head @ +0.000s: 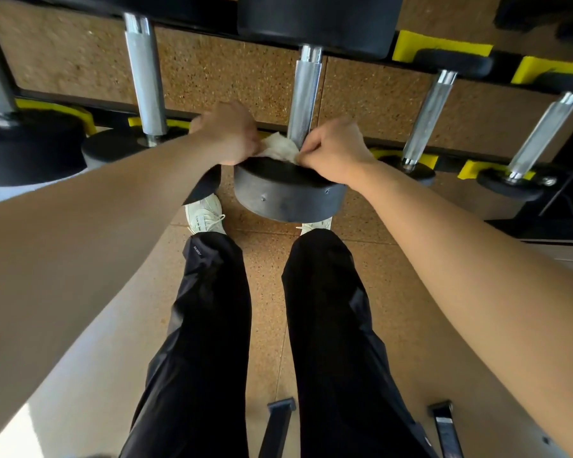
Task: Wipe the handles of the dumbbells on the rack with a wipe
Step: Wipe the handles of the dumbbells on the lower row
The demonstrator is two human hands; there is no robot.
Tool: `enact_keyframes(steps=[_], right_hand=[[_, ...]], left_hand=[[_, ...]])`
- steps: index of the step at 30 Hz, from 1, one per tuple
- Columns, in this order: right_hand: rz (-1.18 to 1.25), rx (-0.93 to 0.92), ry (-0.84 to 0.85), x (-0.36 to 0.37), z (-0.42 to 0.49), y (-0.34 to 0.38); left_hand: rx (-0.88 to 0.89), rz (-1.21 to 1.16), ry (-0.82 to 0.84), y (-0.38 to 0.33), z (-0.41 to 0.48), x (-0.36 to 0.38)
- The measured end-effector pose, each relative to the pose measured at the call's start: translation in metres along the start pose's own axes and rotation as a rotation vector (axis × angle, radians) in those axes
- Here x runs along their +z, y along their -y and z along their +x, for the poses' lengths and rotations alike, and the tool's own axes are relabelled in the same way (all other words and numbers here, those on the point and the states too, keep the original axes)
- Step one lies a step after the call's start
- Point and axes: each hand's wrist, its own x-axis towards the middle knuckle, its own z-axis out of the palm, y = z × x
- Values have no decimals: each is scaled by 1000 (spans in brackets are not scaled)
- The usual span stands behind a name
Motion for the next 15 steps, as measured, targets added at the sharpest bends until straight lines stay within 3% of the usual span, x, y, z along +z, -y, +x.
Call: enact_keyframes(steps=[5, 13, 15], right_hand=[[37, 146, 31, -13, 7, -28], [124, 5, -1, -4, 6, -11], [142, 8, -57, -7, 7, -14]], left_hand=[[227, -97, 26, -28, -17, 5], [-10, -120, -190, -9, -19, 6], [32, -166, -201, -14, -17, 5]])
